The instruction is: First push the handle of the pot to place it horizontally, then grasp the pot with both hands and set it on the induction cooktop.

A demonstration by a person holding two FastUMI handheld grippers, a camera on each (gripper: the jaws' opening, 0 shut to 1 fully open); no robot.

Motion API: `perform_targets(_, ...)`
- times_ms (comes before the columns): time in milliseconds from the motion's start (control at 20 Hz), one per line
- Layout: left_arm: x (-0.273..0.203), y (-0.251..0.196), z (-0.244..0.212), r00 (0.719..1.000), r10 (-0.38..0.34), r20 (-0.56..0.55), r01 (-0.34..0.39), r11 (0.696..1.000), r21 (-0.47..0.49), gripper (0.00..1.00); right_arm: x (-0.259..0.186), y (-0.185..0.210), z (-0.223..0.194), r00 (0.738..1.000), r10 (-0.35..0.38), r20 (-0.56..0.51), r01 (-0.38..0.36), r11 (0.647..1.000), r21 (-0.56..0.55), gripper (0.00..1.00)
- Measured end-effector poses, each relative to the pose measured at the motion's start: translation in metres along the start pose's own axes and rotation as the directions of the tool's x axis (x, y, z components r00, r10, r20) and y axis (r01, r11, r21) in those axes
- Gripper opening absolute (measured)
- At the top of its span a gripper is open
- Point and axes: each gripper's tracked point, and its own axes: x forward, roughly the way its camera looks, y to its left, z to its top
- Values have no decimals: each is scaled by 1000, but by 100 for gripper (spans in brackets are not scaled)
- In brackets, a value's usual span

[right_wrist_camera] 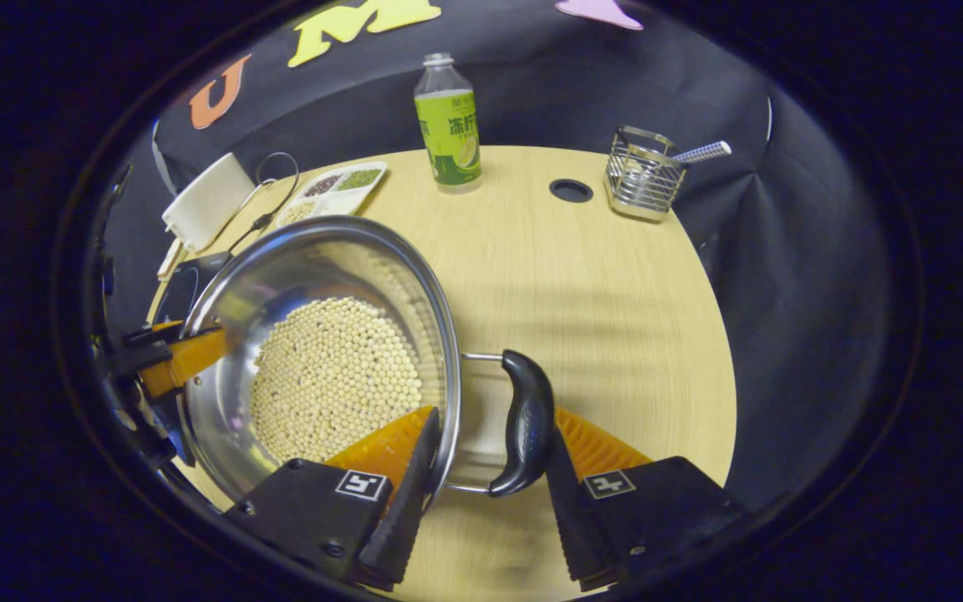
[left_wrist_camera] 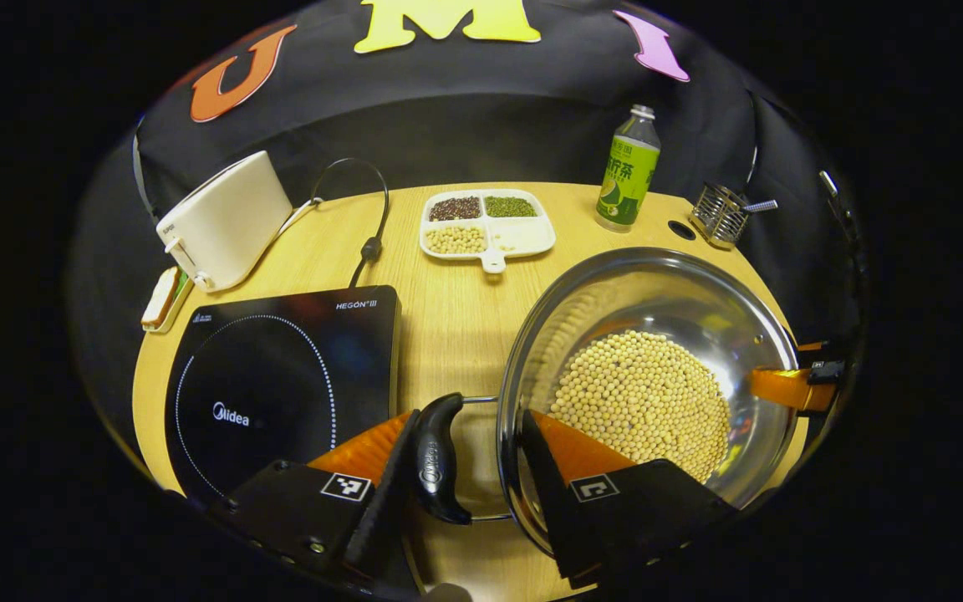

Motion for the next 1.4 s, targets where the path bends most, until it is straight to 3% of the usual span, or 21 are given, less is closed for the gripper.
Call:
perform_targets(50, 2, 1, 0, 1000, -2, -17, 1, 1000, -20, 71, -1, 0, 1, 1000, -2, 3, 2, 1000, 7, 68)
perform_targets(100, 2, 1, 0, 1000, -1, -31, 0, 999, -36, 69, -1, 0, 0, 1000, 1, -2, -1, 1000, 2, 67)
perform_targets(300, -1, 2, 0, 999, -10, -36, 8, 998, -57, 66, -1, 0, -1, 1000, 18, 7, -18, 1000, -1, 65)
perform_targets(350, 2, 1, 1, 999, -10, -30, 8, 999, -54, 75, 0, 0, 1, 1000, 22, 6, -22, 1000, -3, 65)
perform_targets(400, 0, 1, 0, 1000, -8, -28, 7, 999, -47, 75, -1, 0, 1, 1000, 21, 10, -21, 1000, -6, 64)
perform_targets(450, -2, 1, 0, 1000, -8, -23, 7, 999, -42, 63, -2, 1, 1, 1000, 20, 9, -20, 1000, -10, 63)
perform_targets(550, -3, -1, -2, 1000, -8, -26, 7, 999, -38, 60, -5, 1, 0, 1000, 12, 9, -12, 1000, 7, 60)
perform_targets(900, -42, 12, 3, 999, -51, 11, 51, 999, -18, 60, -15, 6, 3, 998, -10, 62, 8, 999, 35, 58)
perform_targets(1400, -95, 100, 13, 997, -36, 62, 36, 999, 4, 60, -13, 1, -3, 994, 3, 112, -7, 999, 31, 58)
